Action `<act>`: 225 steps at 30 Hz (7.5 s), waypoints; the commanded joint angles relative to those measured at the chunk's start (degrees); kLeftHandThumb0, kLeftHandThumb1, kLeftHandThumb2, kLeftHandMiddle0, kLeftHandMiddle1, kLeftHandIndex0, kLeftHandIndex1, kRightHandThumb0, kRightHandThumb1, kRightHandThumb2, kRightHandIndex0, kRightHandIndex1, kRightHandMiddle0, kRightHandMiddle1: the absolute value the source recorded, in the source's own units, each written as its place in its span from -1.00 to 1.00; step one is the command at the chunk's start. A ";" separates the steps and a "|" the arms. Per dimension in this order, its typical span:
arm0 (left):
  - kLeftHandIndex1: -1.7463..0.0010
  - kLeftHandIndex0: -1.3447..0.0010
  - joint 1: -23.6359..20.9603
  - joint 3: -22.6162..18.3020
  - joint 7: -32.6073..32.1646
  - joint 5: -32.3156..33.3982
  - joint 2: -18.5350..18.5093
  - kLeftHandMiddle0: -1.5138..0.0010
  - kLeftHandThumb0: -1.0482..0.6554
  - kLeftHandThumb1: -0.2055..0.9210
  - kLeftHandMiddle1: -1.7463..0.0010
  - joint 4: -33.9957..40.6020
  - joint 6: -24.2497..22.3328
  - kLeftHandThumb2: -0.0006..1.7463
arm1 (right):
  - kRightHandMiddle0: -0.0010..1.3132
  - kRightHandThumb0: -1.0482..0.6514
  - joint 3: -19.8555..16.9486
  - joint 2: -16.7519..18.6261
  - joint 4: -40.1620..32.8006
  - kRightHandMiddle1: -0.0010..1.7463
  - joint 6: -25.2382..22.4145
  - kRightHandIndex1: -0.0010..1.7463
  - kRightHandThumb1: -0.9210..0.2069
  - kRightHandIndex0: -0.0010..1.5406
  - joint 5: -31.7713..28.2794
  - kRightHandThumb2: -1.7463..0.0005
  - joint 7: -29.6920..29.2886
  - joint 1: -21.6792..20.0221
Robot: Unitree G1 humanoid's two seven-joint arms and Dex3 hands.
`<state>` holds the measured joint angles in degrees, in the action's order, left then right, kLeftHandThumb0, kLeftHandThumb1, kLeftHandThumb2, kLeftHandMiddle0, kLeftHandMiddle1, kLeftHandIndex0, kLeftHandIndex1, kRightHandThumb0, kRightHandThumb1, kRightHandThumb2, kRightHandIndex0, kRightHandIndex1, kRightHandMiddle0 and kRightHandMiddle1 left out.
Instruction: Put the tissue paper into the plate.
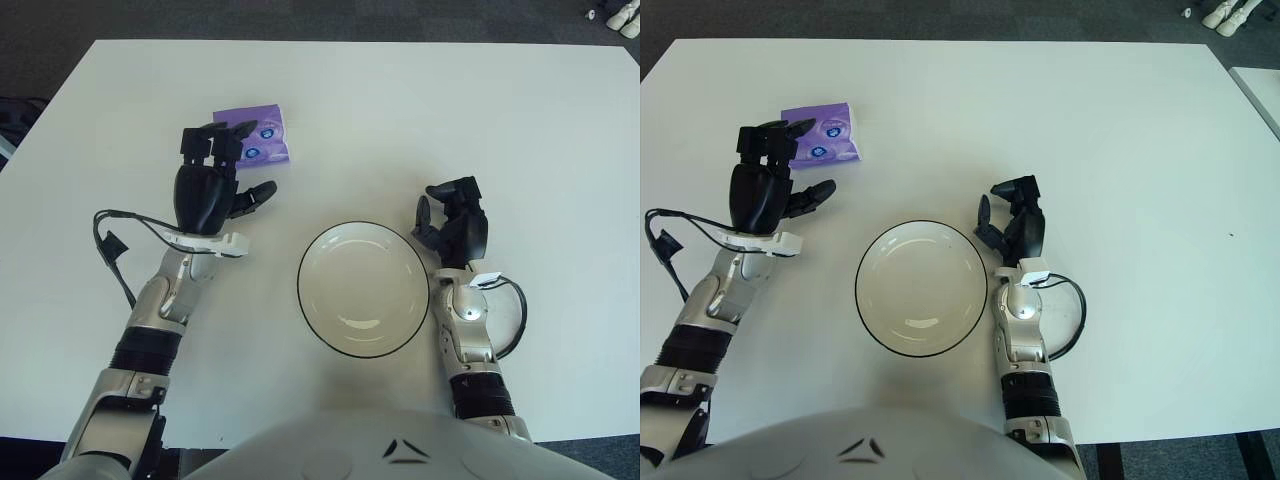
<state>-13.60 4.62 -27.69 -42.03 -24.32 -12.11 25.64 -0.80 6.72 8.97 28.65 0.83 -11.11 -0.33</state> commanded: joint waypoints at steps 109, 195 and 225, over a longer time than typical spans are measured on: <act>1.00 1.00 -43.12 28.34 35.60 -1.86 -2.65 1.00 -1.00 0.54 1.00 -50.39 9.82 -0.23 | -0.43 -0.23 -1.33 1.93 4.11 1.00 0.57 0.61 -0.47 -0.20 -1.14 -0.08 -0.89 4.33; 1.00 1.00 -37.72 18.80 6.37 1.92 -8.92 1.00 -1.00 0.43 1.00 -43.89 13.95 -0.20 | -0.43 -0.23 -0.39 1.44 -0.13 1.00 -5.15 0.69 -0.48 -0.27 -0.72 -0.07 -1.59 5.22; 1.00 1.00 -41.67 18.93 20.36 5.39 -2.44 1.00 -0.97 0.38 1.00 -56.65 8.83 -0.17 | -0.43 -0.23 -0.79 1.90 -0.54 1.00 -4.07 0.66 -0.48 -0.25 -0.86 -0.06 -2.15 6.18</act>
<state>-55.54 23.53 -9.31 -37.01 -27.72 -67.63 35.40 -1.09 6.71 5.83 27.00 0.90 -12.76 1.87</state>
